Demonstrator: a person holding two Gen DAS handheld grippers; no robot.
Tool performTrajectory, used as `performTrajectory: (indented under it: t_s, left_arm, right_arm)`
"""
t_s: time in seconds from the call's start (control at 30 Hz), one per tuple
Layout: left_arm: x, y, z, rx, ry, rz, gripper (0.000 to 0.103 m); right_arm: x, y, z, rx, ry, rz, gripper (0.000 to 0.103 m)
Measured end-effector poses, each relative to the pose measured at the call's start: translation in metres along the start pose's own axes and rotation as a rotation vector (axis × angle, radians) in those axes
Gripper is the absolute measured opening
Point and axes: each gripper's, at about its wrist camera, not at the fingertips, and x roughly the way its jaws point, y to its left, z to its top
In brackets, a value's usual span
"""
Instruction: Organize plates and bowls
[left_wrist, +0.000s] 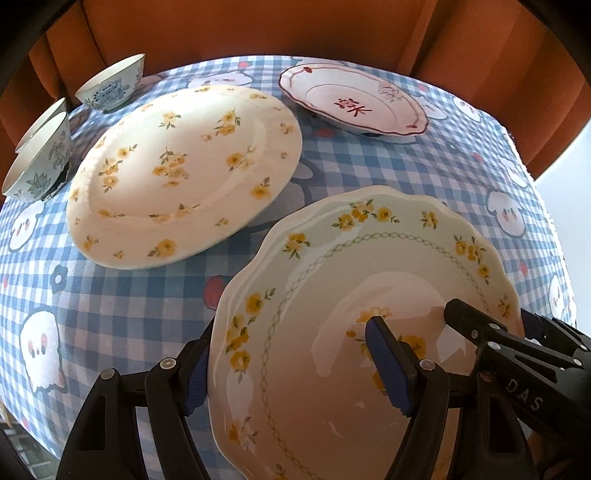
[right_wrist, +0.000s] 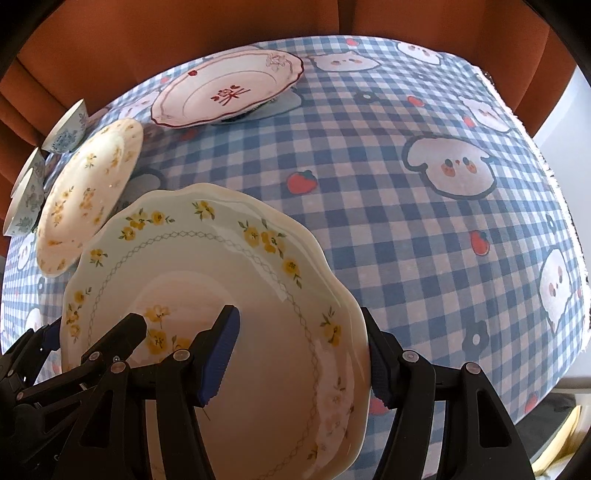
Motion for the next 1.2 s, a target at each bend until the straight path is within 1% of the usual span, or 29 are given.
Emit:
performTrajectory:
  t_s: [0.07, 0.23, 0.4, 0.57, 0.63, 0.67, 0.73, 0.83, 0.93, 1.07, 1.2]
  left_arm:
    - [0.005, -0.002, 0.001, -0.004, 0.014, 0.011, 0.076]
    - [0.007, -0.007, 0.002, 0.001, 0.006, 0.034, 0.076]
    - [0.007, -0.007, 0.004, 0.018, 0.015, 0.033, 0.076]
    - [0.004, -0.007, 0.004, 0.061, 0.023, 0.023, 0.078]
    - [0.0, -0.007, 0.004, 0.084, 0.022, 0.014, 0.081]
    - [-0.004, -0.006, 0.004, 0.097, 0.018, 0.007, 0.082]
    - [-0.011, -0.005, 0.006, 0.115, 0.007, -0.009, 0.09]
    - [-0.025, 0.0, 0.009, 0.143, -0.019, -0.03, 0.095]
    - [-0.034, 0.008, 0.011, 0.161, -0.029, -0.043, 0.096]
    - [-0.047, 0.022, 0.013, 0.182, -0.052, -0.05, 0.096]
    - [-0.057, 0.042, 0.014, 0.186, -0.067, -0.042, 0.096]
  right_arm:
    - [0.003, -0.002, 0.001, -0.005, 0.0, 0.008, 0.067]
    - [0.008, -0.004, 0.003, -0.011, 0.002, 0.019, 0.066]
    - [0.008, -0.005, 0.003, -0.008, -0.002, 0.018, 0.066]
    - [0.004, -0.005, 0.0, 0.018, 0.0, 0.014, 0.066]
    - [-0.002, -0.005, -0.002, 0.028, -0.016, -0.003, 0.066]
    - [-0.008, -0.003, -0.002, 0.03, -0.031, -0.024, 0.066]
    - [-0.016, 0.0, -0.002, 0.043, -0.054, -0.041, 0.066]
    - [-0.028, 0.003, -0.004, 0.068, -0.081, -0.055, 0.069]
    - [-0.042, 0.014, -0.007, 0.087, -0.107, -0.036, 0.071]
    - [-0.054, 0.036, -0.01, 0.086, -0.136, -0.018, 0.081]
    - [-0.059, 0.061, -0.01, 0.081, -0.154, 0.0, 0.082]
